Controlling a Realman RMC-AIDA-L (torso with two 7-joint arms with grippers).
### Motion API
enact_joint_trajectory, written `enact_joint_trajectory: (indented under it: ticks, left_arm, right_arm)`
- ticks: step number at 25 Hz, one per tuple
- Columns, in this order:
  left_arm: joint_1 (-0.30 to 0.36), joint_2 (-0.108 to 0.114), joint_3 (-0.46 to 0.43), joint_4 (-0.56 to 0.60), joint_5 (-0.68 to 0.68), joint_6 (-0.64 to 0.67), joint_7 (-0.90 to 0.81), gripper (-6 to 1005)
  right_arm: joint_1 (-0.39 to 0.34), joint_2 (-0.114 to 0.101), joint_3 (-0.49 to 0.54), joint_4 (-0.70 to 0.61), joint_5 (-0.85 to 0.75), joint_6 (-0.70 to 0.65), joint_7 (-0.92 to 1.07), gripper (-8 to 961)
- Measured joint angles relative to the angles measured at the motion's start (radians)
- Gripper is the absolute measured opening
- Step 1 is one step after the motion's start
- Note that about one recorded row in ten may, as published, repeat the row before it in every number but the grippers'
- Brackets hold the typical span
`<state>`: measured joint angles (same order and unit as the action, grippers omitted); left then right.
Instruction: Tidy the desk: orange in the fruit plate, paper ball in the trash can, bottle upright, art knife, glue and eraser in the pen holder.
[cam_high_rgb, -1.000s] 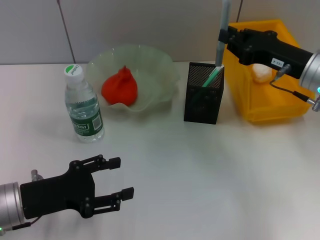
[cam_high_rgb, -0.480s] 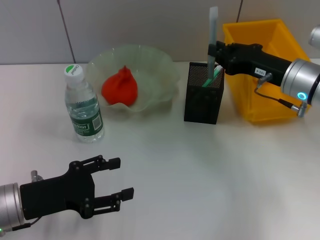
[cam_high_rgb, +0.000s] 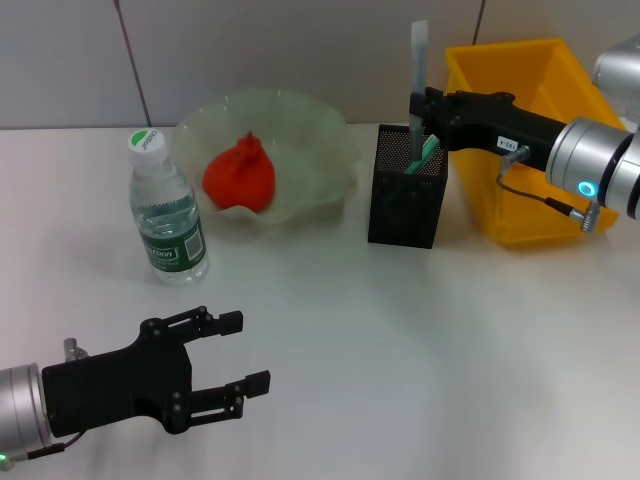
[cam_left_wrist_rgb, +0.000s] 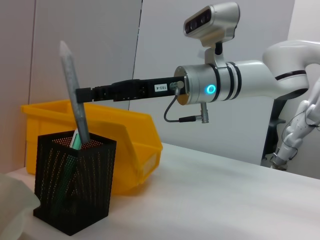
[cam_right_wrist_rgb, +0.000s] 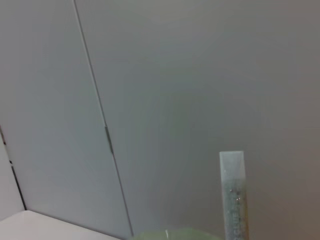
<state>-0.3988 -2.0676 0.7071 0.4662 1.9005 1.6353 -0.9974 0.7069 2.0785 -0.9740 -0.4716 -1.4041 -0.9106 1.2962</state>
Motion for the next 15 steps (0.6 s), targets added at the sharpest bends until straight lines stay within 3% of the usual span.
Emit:
enact_joint_trajectory:
  ticks: [15]
  left_arm:
    - [0.000,0.000,0.002,-0.002,0.000,0.005,0.012,787]
  right_arm:
    - [0.053,0.003,-0.003,0.056,-0.001,0.050,-0.002,144]
